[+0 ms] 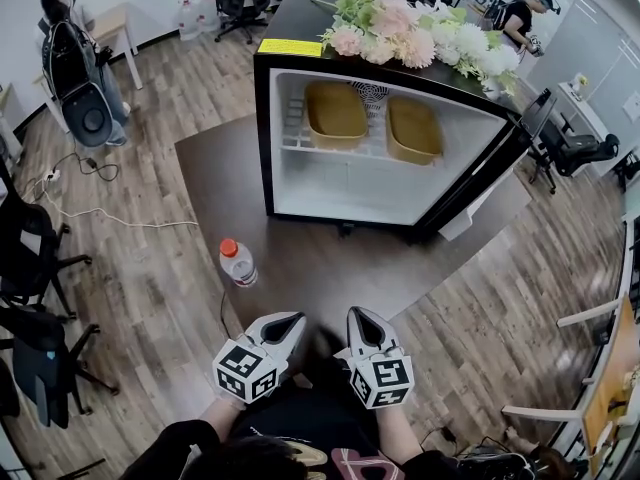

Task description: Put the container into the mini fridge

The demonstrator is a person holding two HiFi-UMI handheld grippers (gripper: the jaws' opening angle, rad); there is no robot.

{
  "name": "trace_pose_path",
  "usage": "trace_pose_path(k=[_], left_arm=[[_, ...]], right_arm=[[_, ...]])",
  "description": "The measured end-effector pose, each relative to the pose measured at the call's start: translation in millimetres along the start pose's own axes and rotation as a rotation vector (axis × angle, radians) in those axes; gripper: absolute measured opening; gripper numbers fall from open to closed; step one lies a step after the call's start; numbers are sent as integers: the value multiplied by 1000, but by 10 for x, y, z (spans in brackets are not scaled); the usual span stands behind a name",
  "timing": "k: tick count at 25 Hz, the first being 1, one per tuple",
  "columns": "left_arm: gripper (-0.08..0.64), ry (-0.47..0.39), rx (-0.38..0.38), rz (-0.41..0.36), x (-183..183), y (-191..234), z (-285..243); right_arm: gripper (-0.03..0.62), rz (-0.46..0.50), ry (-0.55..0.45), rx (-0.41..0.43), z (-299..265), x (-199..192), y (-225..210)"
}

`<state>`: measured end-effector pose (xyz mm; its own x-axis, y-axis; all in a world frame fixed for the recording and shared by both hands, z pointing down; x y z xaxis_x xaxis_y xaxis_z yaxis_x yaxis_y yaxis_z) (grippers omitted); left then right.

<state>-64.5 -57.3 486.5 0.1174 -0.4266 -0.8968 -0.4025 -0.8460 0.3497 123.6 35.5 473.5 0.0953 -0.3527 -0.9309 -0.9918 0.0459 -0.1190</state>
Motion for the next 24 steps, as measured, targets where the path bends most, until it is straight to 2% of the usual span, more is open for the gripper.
trace_pose_path(k=[12,24], left_arm=[[8,4,13,5,-54,66,67],[8,8,5,-12,-60,33,50]], right_arm=[[6,45,-1,-13,12,44,55],[6,30,6,-15,56,15,37]])
Point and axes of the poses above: the fingertips, and each gripper's own axes: z backward along the fingers, y to its left, x out of its top, the point moved 10 cm from there along z, backward along the fingers, and after that the axes turned 4 degrees about x, right-handed, at the moved point
